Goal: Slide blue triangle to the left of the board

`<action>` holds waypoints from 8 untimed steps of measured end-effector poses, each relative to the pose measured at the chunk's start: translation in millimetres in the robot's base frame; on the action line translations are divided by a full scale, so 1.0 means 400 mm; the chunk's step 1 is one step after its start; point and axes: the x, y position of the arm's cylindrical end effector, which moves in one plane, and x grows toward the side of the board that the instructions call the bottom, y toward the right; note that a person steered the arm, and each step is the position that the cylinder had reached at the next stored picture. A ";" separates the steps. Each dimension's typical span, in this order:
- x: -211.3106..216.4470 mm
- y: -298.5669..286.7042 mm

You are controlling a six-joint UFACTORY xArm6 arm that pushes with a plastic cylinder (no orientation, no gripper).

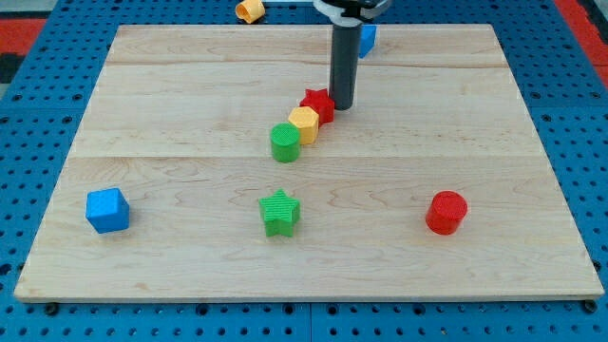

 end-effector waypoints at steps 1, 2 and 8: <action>-0.077 0.092; -0.218 0.127; -0.368 -0.218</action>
